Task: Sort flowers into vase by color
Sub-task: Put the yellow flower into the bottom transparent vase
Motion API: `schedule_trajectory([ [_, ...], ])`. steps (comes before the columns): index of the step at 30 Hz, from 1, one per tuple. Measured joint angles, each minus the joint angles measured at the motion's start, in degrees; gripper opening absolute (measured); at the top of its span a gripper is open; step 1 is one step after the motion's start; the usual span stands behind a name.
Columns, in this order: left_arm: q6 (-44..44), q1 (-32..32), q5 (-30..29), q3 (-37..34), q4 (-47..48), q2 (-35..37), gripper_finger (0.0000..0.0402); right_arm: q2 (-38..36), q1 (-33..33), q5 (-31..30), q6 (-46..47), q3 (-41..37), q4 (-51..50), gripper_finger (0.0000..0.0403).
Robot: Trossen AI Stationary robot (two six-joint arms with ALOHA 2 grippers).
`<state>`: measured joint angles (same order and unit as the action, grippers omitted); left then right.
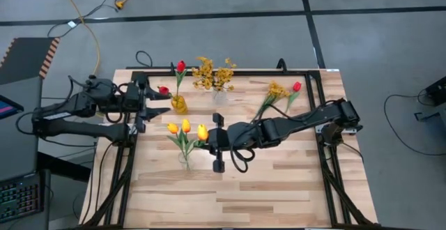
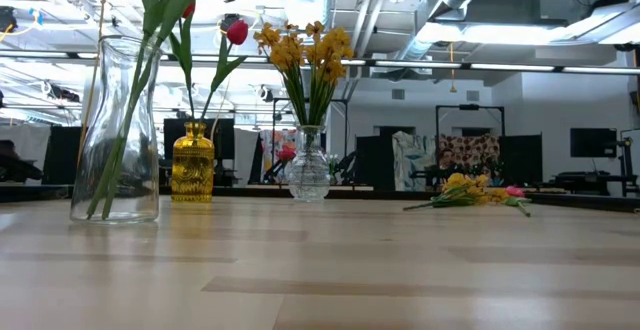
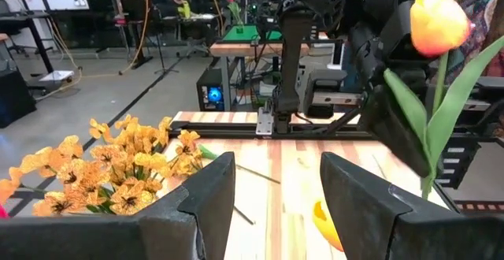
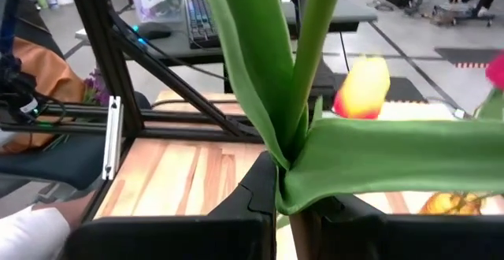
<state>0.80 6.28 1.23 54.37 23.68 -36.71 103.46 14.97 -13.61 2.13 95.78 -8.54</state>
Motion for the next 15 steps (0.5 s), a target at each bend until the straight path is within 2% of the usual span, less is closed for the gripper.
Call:
schedule_trajectory([
  [15, 1.19, 0.02, -0.13, -0.02, -0.34, -3.54, 0.0176, 0.9, -1.01, 0.17, 2.09, -2.42, 3.25, 0.0043],
])
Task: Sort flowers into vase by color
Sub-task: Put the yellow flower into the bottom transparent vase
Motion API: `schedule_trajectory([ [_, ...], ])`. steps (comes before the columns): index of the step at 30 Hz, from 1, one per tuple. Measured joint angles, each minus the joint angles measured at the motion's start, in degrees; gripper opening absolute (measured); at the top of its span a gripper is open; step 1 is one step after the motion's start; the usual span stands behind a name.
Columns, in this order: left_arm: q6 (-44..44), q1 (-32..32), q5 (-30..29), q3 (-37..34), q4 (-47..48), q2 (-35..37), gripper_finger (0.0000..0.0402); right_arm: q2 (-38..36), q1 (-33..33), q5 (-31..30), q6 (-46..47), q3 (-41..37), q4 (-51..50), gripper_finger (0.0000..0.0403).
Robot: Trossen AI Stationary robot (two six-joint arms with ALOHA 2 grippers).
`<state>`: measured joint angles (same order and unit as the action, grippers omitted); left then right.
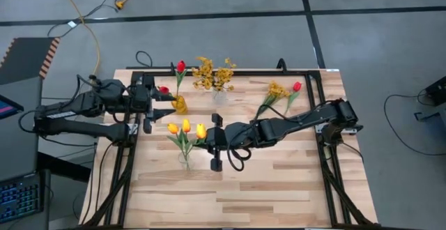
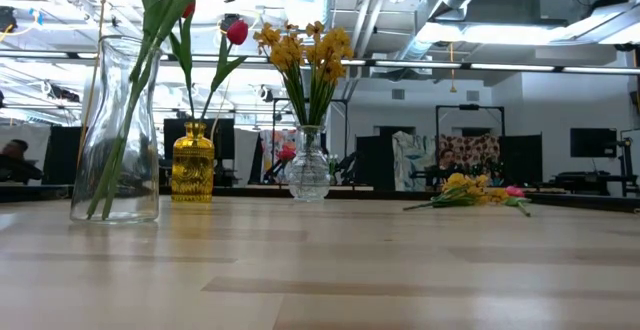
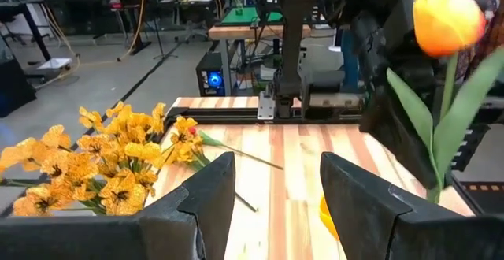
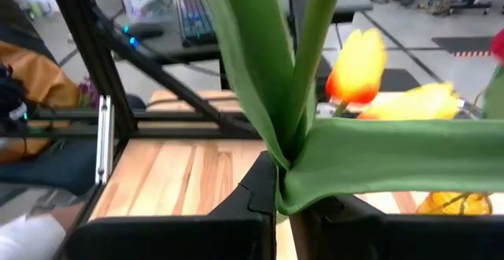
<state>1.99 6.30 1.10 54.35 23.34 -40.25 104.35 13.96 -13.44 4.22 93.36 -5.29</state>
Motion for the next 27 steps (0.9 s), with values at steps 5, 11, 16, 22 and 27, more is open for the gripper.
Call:
schedule_trajectory([
  [5, 0.51, -0.01, -0.04, 0.0, -0.42, 0.39, 0.0176, 2.08, -0.25, 1.27, 0.28, -0.03, 1.39, 0.0043],
  [11, 0.49, -0.02, -0.03, 0.0, -0.57, 1.0, 0.0176, 6.14, -0.79, 1.56, 0.34, 0.04, 5.67, 0.0049],
  [16, 0.48, 0.0, -0.02, 0.0, -0.52, 1.03, 0.0176, 8.38, -1.03, 1.56, 0.34, 0.06, 6.57, 0.0051],
  [22, 0.45, -0.02, 0.0, 0.0, -0.3, 1.03, 0.0176, 9.18, -1.36, 1.64, 0.36, 0.02, 5.97, 0.0051],
  [27, 0.94, 0.0, 0.0, 0.0, -0.32, 1.03, 0.0176, 9.36, -1.36, 1.74, 0.36, 0.02, 5.78, 0.0052],
])
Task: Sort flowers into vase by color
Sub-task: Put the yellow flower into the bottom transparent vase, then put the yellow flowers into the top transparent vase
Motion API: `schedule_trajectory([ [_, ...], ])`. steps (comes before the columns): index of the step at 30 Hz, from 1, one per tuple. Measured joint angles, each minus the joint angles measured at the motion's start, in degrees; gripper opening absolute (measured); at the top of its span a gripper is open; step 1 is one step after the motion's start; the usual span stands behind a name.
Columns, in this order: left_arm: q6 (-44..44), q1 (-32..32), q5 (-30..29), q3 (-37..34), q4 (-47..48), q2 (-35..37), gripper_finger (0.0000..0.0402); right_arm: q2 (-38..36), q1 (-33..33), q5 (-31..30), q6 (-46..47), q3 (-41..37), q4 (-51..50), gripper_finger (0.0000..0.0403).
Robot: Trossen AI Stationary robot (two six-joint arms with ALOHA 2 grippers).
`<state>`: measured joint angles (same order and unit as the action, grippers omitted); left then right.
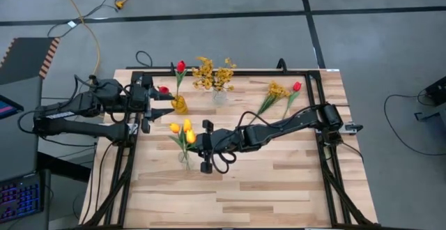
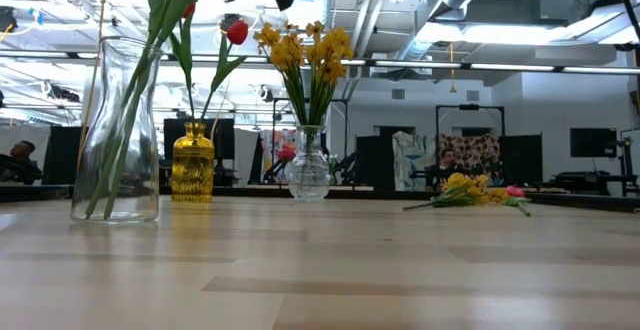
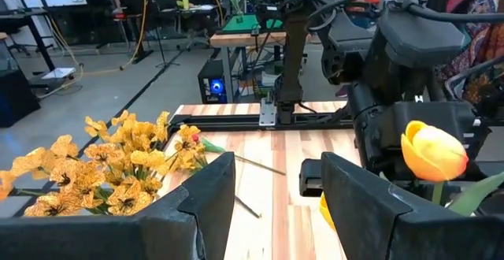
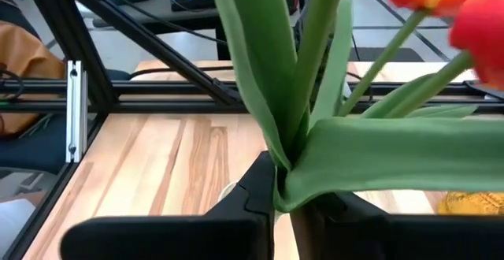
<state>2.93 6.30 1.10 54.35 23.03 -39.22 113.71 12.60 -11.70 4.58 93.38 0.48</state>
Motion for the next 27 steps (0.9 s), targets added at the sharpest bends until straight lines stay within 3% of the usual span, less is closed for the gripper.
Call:
schedule_trajectory([
  [5, 0.5, -0.01, 0.0, 0.0, 0.0, 0.0, 0.0176, 0.02, -0.02, 0.02, 0.0, 0.0, -0.08, 0.0074],
  [17, 0.5, -0.01, 0.0, 0.0, -0.2, 0.0, 0.0176, -0.54, 0.13, 0.04, 0.0, 0.0, -1.19, 0.0196],
  [27, 0.54, -0.02, 0.02, 0.0, -0.18, 1.23, 0.0176, -5.67, 0.22, 0.04, 0.09, 0.0, -16.14, 0.0216],
])
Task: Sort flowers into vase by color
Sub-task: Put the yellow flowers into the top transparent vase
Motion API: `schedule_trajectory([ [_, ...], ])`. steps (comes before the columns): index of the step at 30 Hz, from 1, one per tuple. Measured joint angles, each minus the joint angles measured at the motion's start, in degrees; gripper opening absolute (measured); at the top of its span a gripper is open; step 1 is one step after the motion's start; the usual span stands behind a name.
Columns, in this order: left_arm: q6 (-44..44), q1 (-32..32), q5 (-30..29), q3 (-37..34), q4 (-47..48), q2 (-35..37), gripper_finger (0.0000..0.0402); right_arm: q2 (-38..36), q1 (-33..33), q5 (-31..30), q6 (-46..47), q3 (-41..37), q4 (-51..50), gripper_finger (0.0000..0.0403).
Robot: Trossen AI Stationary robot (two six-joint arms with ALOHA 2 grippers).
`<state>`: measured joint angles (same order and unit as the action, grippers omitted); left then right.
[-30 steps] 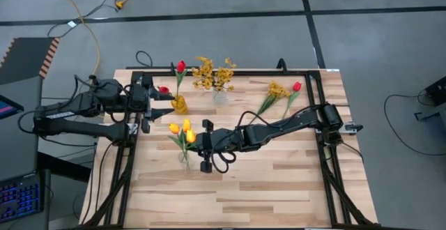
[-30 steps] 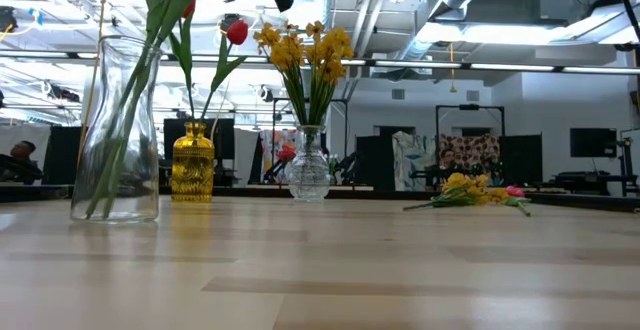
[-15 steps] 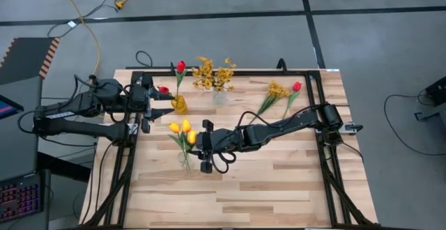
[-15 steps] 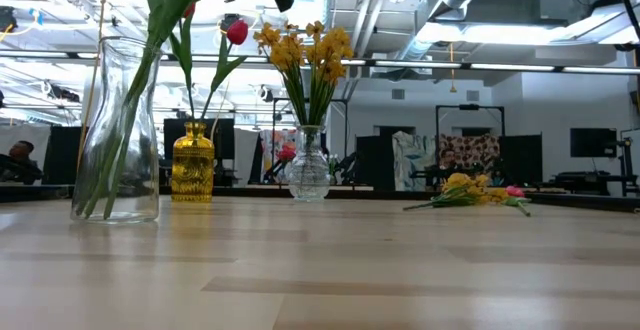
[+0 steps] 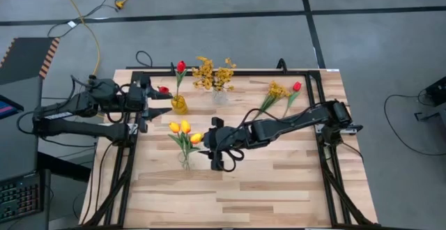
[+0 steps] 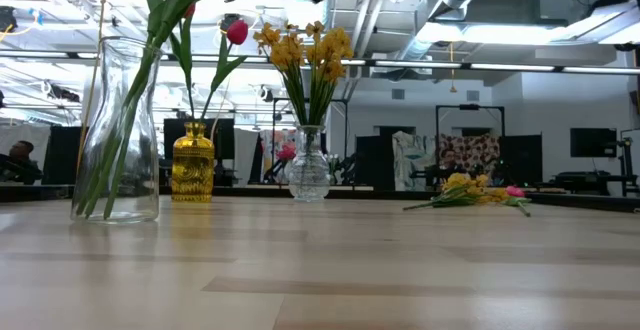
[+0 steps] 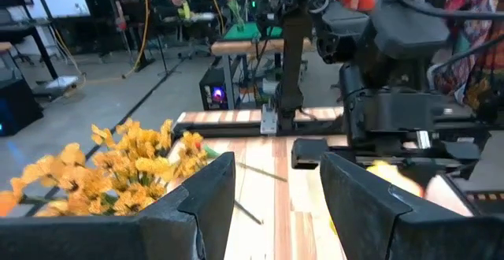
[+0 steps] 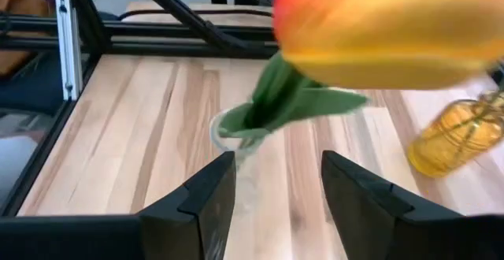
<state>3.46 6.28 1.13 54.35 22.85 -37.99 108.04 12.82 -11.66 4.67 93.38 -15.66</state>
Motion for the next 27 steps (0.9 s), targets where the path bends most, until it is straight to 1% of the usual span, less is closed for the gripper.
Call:
schedule_trajectory([
  [8, 0.0, 0.01, -0.38, 0.0, 0.88, 6.07, 0.0176, -5.25, 0.0, -0.15, 0.15, 0.0, -8.59, 0.0215],
  [12, -0.08, 0.0, -0.46, 0.04, 4.38, 8.67, 0.0176, -8.67, -0.25, -0.22, 2.63, 0.0, -13.61, 0.0215],
  [16, -0.25, 0.01, -0.91, 0.03, 7.41, 9.78, 0.0176, -12.07, -1.21, -0.31, 6.22, 0.02, -20.91, 0.0215],
  [19, -0.2, 0.0, -3.22, 0.02, 9.16, 10.03, 0.0176, -14.29, -2.03, -2.28, 7.29, 0.02, -27.41, 0.0214],
  [24, -0.08, 0.01, -4.47, 0.02, 12.92, 10.05, 0.0176, -16.5, -3.05, -8.65, 7.71, -0.04, -38.32, 0.0214],
  [27, -0.04, 0.01, -4.44, 0.02, 14.56, 10.05, 0.0176, -18.52, -4.66, -9.64, 10.62, -3.07, -40.59, 0.0214],
])
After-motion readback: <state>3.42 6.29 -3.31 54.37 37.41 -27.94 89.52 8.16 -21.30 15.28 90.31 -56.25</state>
